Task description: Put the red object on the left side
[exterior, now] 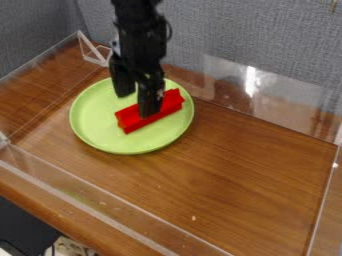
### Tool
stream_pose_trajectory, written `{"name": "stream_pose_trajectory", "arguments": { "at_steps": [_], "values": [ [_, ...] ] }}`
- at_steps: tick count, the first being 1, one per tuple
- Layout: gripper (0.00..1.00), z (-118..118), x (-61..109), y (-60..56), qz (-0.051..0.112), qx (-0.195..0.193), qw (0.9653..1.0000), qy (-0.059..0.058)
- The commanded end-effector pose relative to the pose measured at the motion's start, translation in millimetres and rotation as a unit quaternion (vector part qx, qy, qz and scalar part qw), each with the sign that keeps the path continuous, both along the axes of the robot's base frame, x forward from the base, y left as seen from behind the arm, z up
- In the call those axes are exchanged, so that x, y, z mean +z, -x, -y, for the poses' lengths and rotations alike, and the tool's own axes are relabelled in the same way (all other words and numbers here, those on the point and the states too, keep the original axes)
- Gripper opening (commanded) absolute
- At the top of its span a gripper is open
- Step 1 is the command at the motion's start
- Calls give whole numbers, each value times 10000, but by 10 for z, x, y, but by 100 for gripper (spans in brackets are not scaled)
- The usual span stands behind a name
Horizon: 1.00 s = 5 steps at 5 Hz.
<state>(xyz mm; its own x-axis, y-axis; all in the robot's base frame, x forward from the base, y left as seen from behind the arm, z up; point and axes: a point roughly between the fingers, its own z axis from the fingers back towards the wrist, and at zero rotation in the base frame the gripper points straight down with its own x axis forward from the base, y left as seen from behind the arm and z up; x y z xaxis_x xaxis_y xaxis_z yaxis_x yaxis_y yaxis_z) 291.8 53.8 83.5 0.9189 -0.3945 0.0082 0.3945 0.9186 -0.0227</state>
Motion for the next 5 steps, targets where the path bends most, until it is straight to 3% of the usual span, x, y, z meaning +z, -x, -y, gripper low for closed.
{"name": "stream_pose_trajectory", "arguments": {
  "at_steps": [1, 2, 3, 4, 5],
  "values": [
    [100, 31, -11, -48, 73, 0, 10000, 2],
    [0, 92, -46, -63, 36, -10, 10000, 6],
    [0, 79, -75, -7, 28, -81, 10000, -5],
    [100, 80, 176, 42, 144, -124, 9997, -161],
    [0, 102, 491, 70, 317, -149, 9989, -323]
  ]
}}
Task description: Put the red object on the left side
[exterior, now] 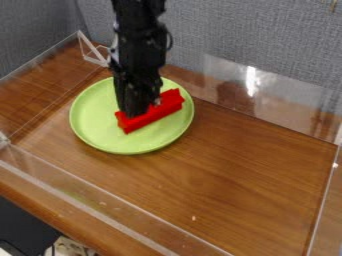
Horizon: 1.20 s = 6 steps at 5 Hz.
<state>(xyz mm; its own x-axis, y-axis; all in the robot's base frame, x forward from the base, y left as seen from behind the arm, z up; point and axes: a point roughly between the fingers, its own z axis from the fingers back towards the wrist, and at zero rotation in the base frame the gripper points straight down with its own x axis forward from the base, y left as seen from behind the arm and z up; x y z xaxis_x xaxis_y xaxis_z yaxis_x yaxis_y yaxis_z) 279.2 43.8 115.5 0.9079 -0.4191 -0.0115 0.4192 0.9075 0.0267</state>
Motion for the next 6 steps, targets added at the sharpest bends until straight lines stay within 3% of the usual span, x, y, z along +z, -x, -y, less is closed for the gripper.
{"name": "stream_pose_trajectory", "arguments": {
  "at_steps": [1, 2, 3, 4, 5, 6],
  "values": [
    [0, 65, 434, -52, 465, -286, 9984, -112],
    [100, 131, 272, -34, 356, -554, 9978, -37],
    [100, 161, 134, -24, 249, -466, 9985, 122],
    [100, 153, 21, -55, 98, -393, 9990, 194],
    [100, 178, -198, -36, -38, -585, 9980, 254],
    [0, 189, -245, -26, -46, -778, 9967, 222]
  ]
}}
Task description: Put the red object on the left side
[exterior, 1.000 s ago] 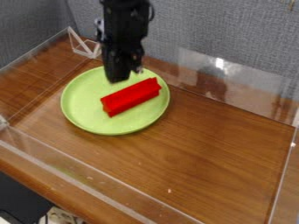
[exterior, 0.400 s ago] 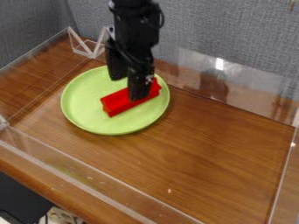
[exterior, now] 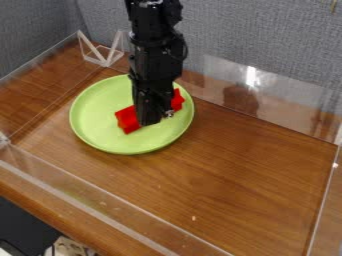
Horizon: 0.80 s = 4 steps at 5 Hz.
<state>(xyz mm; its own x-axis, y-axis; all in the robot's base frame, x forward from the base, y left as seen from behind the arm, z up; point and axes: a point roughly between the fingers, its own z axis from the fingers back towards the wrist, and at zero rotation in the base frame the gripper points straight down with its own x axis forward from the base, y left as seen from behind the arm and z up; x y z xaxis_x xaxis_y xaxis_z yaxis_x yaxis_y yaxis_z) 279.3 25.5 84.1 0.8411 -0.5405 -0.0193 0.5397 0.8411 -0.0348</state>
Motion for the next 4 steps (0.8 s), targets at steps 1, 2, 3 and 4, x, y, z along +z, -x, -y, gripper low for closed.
{"name": "stream_pose_trajectory", "arguments": {
  "at_steps": [1, 2, 3, 4],
  "values": [
    [0, -132, 349, -4, 430, 159, 9989, -66],
    [0, -524, 575, 29, 662, 884, 9937, -170],
    [0, -961, 596, 65, 713, 1604, 9842, -211],
    [100, -826, 407, -46, 667, 1862, 9802, -28]
  ]
}}
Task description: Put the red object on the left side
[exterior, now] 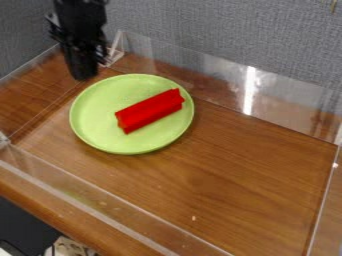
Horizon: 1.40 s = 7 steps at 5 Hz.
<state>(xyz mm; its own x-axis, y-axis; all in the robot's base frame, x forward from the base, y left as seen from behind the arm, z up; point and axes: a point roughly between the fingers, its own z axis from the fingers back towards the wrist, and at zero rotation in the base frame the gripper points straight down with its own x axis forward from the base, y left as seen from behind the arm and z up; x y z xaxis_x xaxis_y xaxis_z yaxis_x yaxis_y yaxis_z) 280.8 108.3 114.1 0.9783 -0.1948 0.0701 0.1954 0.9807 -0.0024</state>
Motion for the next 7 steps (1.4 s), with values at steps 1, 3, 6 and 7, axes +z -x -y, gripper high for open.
{"name": "stream_pose_trajectory", "arguments": {
  "at_steps": [1, 3, 6, 7],
  "values": [
    [100, 144, -67, -138, 112, 214, 9997, 42],
    [100, 284, -411, -197, -149, 449, 9988, 112],
    [0, 228, -521, -103, -243, 316, 9991, 121],
    [0, 149, -217, -48, 63, 298, 9995, 100]
  ]
}}
